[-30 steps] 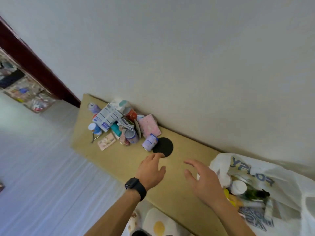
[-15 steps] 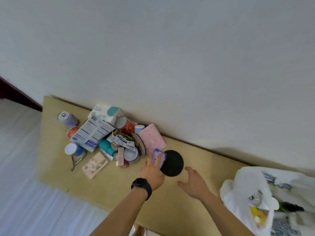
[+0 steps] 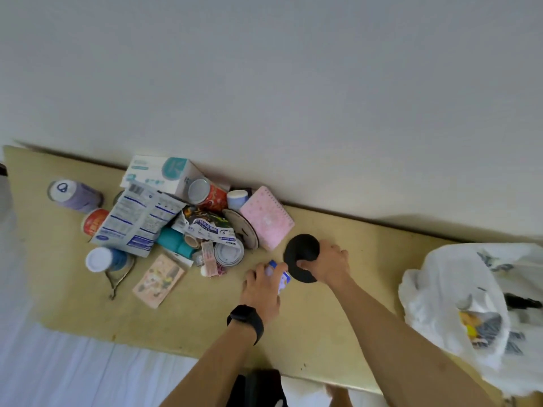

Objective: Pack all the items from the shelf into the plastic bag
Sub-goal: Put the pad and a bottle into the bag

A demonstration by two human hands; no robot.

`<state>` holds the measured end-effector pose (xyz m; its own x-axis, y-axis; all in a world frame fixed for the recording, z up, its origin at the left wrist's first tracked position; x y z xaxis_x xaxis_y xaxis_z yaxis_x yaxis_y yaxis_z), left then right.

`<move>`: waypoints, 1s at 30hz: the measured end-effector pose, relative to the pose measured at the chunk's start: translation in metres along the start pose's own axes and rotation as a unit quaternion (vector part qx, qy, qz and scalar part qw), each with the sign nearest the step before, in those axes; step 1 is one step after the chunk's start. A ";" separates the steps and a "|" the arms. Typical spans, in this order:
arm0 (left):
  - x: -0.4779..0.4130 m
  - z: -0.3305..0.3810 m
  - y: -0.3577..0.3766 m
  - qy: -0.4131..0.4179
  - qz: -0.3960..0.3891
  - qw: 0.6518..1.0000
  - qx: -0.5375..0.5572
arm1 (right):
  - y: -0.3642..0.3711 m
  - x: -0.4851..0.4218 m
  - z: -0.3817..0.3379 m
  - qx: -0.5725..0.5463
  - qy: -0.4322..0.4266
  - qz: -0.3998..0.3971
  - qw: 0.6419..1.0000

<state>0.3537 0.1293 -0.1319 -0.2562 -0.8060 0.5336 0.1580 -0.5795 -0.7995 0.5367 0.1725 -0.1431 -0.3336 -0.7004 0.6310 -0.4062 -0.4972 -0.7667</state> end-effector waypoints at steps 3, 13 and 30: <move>0.017 -0.005 0.006 -0.018 -0.010 1.000 0.003 | 0.009 0.026 0.008 -0.023 -0.014 -0.015 1.000; 0.054 0.072 -0.026 -0.052 -0.023 0.949 0.311 | -0.071 0.195 0.177 -0.412 0.004 0.067 0.909; 0.045 0.500 -0.024 0.230 -0.097 0.967 -0.048 | -0.115 0.156 0.447 -0.540 0.145 0.026 0.829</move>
<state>0.8156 0.0461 0.0491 -0.6725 -0.5314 0.5151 -0.0190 -0.6833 -0.7299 0.9114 -0.1082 -0.0101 -0.5021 -0.4754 0.7224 -0.8567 0.3874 -0.3405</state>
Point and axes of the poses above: each hand's wrist, its own x-axis away from the middle knuckle, its own y-axis out of the palm, z = x × y, the point moved 8 cm from there along -x, towards the middle knuckle, and after that the axes turned 1 degree about z, right-handed, at the moved point
